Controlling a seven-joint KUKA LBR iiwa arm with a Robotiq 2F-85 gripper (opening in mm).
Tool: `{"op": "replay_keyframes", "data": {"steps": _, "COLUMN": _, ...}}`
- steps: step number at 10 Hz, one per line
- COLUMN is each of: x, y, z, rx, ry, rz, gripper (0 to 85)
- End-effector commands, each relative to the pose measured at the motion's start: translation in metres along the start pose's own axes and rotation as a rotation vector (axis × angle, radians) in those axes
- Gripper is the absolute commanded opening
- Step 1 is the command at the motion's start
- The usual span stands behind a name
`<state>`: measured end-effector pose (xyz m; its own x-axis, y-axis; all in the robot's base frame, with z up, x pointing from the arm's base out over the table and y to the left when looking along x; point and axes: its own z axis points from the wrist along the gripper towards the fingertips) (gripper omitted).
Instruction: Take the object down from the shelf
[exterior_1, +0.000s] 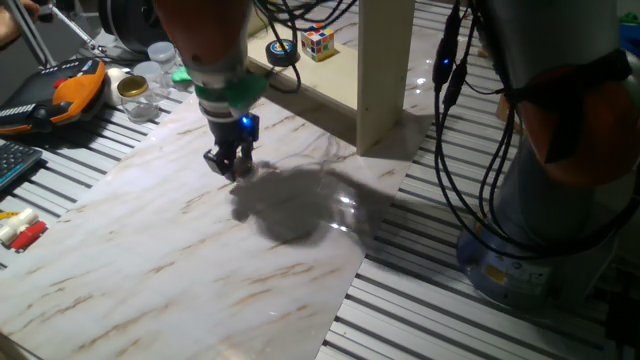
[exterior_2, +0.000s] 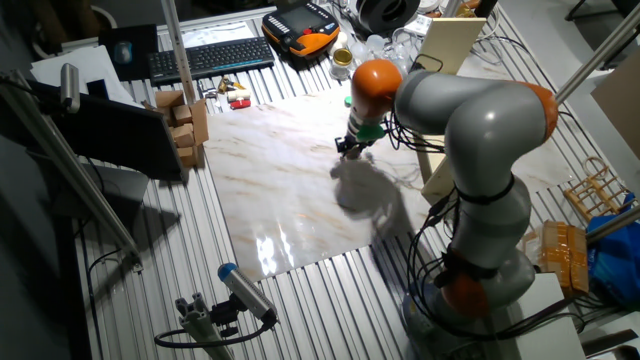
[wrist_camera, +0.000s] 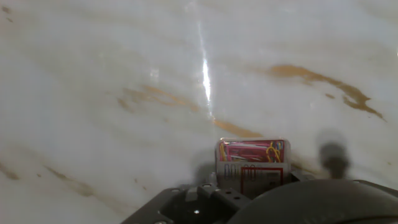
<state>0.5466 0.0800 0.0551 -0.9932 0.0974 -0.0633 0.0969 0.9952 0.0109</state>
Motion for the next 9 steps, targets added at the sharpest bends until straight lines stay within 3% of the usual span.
{"op": "replay_keyframes", "data": {"steps": 1, "x": 0.001, "y": 0.001, "z": 0.011, "rx": -0.002, "ry": -0.002, "rz": 0.000, "gripper": 0.0}}
{"op": "replay_keyframes", "data": {"steps": 3, "x": 0.001, "y": 0.003, "z": 0.020, "rx": -0.016, "ry": -0.005, "rz": -0.003, "gripper": 0.0}}
{"op": "replay_keyframes", "data": {"steps": 6, "x": 0.000, "y": 0.003, "z": 0.022, "rx": -0.010, "ry": -0.009, "rz": -0.030, "gripper": 0.0}}
{"op": "replay_keyframes", "data": {"steps": 7, "x": 0.001, "y": 0.003, "z": 0.022, "rx": 0.002, "ry": -0.016, "rz": -0.031, "gripper": 17.0}}
{"op": "replay_keyframes", "data": {"steps": 9, "x": 0.001, "y": 0.003, "z": 0.023, "rx": 0.003, "ry": -0.018, "rz": -0.032, "gripper": 17.0}}
